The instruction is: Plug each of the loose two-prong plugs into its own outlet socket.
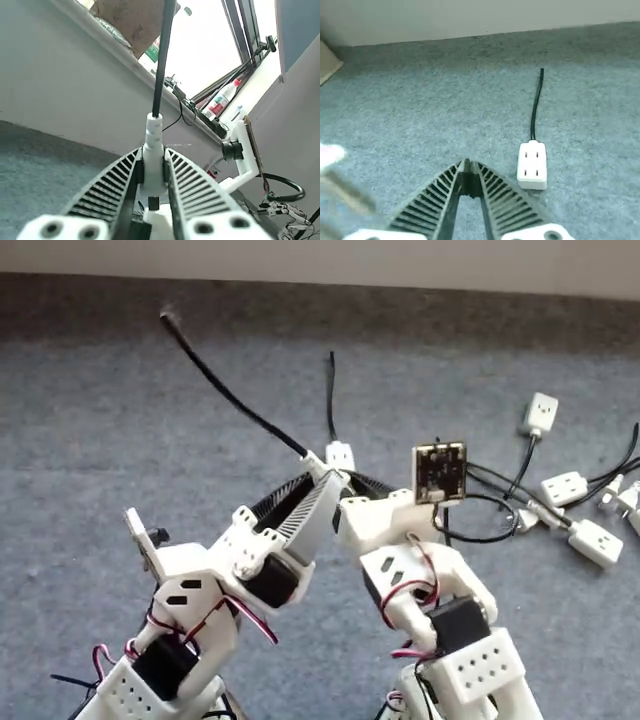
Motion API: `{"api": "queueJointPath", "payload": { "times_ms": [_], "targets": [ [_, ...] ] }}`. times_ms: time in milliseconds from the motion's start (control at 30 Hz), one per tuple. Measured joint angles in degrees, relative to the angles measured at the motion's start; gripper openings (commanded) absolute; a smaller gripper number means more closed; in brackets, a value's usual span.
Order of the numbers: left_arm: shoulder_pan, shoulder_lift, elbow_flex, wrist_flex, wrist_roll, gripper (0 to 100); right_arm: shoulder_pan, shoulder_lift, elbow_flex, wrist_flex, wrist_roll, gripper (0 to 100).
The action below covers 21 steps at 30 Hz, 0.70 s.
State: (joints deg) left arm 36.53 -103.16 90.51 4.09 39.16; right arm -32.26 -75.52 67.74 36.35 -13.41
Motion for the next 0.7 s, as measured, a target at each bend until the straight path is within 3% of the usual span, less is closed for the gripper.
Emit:
{"api": "queueJointPath", "payload": {
  "times_ms": [233,700],
  "targets": [
    [0.1,0.1,0.7,-4.0,-5.2,1,-8.0,-10.2,1.0,1.9,5.8,0.7],
    [0.1,0.1,2.0,-3.8,-5.2,1,-4.9,1.8,-3.8,2.5,6.6,0.7]
  ]
}}
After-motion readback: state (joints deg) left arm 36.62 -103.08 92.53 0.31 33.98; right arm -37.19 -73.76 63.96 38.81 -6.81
